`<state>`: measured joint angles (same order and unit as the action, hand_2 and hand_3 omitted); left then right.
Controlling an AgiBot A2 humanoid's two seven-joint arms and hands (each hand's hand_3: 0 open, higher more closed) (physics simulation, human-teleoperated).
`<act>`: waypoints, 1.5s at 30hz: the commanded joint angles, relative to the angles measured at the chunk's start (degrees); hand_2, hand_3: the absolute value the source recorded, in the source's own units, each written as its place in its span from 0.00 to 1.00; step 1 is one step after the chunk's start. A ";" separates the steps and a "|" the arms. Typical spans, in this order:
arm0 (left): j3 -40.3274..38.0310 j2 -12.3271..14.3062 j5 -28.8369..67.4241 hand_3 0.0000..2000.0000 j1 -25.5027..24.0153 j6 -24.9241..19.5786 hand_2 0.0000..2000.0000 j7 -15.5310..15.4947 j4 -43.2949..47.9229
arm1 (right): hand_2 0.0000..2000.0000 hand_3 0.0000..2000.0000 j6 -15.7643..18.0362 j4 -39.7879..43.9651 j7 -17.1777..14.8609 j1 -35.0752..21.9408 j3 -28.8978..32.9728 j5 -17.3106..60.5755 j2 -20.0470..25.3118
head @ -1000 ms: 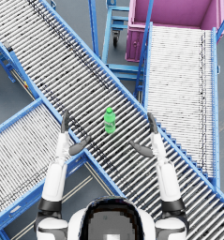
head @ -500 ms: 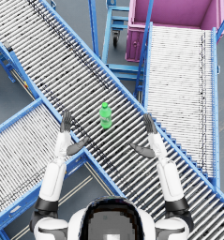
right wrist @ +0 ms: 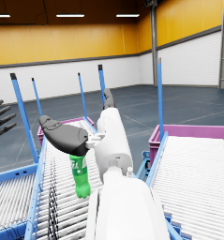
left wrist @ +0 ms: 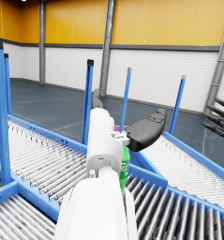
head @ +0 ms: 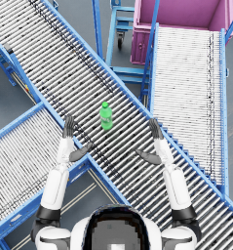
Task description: Pick up the oil and place it on the left assembly line, put the cola on the right, and keep Sprite still
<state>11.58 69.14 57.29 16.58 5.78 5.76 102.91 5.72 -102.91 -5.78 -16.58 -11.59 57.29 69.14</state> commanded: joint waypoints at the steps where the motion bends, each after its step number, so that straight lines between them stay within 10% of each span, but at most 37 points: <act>1: 0.00 0.00 0.00 0.00 0.00 0.00 0.00 0.00 0.00 | 0.00 0.00 0.00 0.00 0.00 0.00 0.00 0.00 0.00; 45: 0.00 0.00 0.00 0.00 0.00 0.00 0.00 0.00 0.00 | 0.00 0.00 0.00 0.00 0.00 0.00 0.00 0.00 0.00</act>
<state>11.58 69.14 57.29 16.58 5.78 5.76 102.91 5.72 -102.91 -5.78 -16.58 -11.59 57.29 69.14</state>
